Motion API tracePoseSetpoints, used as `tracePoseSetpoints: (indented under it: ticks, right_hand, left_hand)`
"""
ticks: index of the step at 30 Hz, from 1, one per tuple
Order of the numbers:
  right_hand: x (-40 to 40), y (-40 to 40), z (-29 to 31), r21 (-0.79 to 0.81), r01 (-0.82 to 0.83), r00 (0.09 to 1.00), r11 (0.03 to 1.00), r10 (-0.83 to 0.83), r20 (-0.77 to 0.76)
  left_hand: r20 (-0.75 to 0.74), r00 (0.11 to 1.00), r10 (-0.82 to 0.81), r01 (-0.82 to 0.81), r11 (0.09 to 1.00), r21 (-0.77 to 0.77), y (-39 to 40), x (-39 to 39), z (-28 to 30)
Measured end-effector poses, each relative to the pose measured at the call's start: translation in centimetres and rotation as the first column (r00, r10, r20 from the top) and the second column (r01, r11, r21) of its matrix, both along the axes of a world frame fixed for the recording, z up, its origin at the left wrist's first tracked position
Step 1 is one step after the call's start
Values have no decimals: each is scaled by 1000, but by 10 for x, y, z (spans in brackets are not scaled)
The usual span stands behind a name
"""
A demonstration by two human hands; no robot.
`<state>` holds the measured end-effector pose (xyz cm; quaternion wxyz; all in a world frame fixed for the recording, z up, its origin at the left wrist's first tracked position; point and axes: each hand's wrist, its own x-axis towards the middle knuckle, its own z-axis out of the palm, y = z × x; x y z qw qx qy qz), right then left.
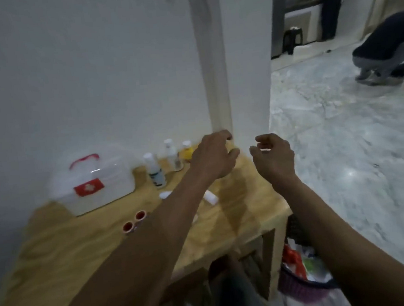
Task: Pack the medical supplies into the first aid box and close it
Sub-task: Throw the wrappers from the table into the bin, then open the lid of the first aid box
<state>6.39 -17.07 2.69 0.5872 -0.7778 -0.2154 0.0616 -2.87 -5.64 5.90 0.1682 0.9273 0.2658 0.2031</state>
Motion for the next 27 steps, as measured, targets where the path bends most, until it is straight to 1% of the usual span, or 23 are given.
tracePoseSetpoints:
  ticks: [5,10,14,16,19,22,27]
  right_hand:
    - [-75,34,12,-33,-168,980,985,171,99]
    - [-144,80,15,-102,-348,907,932,362,213]
    - [-187,124,15,-107,-486,838,868,497,225]
    - [-202,146,16,-148,-512,809,846,533,247]
    - [-214,180,17,-186,-544,789,818,574,221]
    - [-217,212,13,-212,-561,781,800,597,184]
    - [-209,255,3,-290,-582,772,760,628,96]
  left_hand:
    - [108,988,114,-114,993,-6,22,-102,3]
    - [201,943,264,-267,964,-13,46,-200,-9]
    - [276,869,411,-424,906,-13,74,-265,-21]
    - [305,821,483,-499,866,-29,92,-287,-25]
    - [338,766,547,-558,826,-73,122,-306,-26]
    - [312,750,584,-575,808,-130,152,-308,-24]
    - [170,761,626,-587,776,-233,204,-297,-30]
